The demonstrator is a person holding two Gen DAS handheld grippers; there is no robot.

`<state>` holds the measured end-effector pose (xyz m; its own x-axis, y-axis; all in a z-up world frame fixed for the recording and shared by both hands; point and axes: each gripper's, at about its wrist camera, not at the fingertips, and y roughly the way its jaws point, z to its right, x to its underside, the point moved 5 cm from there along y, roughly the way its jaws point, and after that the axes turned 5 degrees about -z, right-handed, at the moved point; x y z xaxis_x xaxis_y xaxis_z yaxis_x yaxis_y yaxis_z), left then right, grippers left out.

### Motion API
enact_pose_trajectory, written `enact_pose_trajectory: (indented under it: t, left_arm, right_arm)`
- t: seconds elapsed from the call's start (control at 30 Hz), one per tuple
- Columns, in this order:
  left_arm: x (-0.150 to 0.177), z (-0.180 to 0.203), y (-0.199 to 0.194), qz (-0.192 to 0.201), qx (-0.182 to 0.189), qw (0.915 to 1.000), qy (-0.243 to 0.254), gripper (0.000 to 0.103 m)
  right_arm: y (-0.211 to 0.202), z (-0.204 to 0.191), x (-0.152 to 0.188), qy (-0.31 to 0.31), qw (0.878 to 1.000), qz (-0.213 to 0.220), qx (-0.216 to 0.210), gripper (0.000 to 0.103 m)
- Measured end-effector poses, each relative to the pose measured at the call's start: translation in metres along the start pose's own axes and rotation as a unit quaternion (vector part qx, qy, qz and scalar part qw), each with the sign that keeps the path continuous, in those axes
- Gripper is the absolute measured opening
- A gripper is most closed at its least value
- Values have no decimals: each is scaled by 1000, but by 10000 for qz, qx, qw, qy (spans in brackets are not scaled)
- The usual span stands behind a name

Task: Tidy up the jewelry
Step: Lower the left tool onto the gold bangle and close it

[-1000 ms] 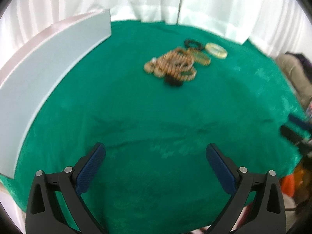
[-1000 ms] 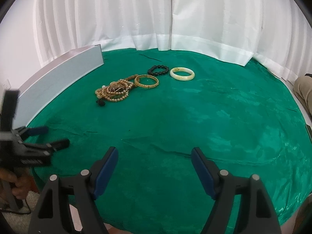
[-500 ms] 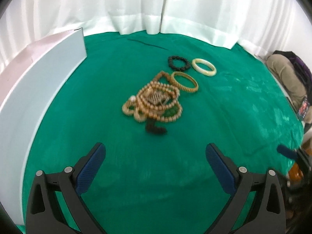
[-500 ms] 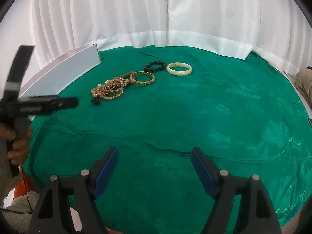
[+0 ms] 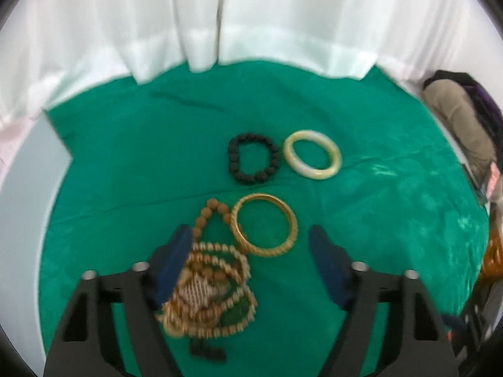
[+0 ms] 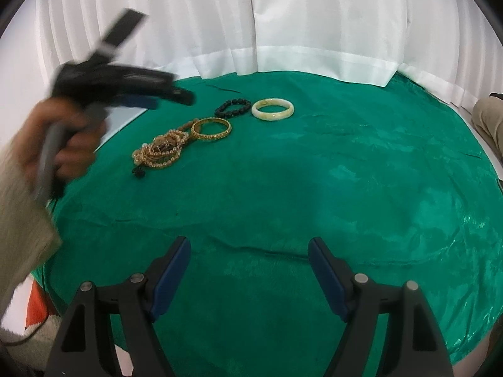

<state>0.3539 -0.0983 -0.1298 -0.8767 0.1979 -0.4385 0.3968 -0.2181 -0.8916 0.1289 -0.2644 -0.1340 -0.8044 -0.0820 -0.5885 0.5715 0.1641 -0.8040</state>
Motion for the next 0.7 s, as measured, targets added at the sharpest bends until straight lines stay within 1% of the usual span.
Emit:
enact_pose_trajectory:
  t: [0.07, 0.1, 0.17, 0.2, 0.23, 0.27, 0.33, 0.5, 0.57, 0.7]
  left_arm:
    - [-7, -9, 26, -385, -68, 9991, -168, 56]
    - [-7, -12, 37, -579, -67, 9980, -232, 53]
    - [-7, -12, 53, -839, -37, 9960, -296, 41]
    - [-6, -12, 59, -931, -56, 9952, -290, 37]
    - [-6, -11, 60, -926, -126, 9953, -262, 28]
    - [-7, -10, 60, -875, -200, 9958, -198, 13]
    - [-7, -9, 58, -893, -59, 9956, -261, 10]
    - [-5, -17, 30, -641, 335, 9956, -604, 10]
    - [-1, -24, 19, -565, 505, 9943, -746, 10]
    - [14, -38, -6, -393, 936, 9885, -1122, 10]
  right_arm:
    - [0, 6, 2, 53, 10000, -35, 3, 79]
    - [0, 9, 3, 96, 9999, -49, 4, 79]
    - [1, 16, 4, 171, 9998, -65, 11, 79]
    - [1, 19, 4, 203, 9998, -66, 21, 79]
    - [0, 22, 4, 229, 9997, -66, 31, 79]
    - [0, 25, 4, 257, 9996, -64, 39, 79]
    - [0, 29, 3, 293, 9995, -66, 47, 79]
    - [-1, 31, 4, 309, 9995, -64, 78, 79]
    - [0, 30, 3, 314, 9994, -83, 72, 79]
    - [3, 26, 1, 306, 9994, -158, 10, 79]
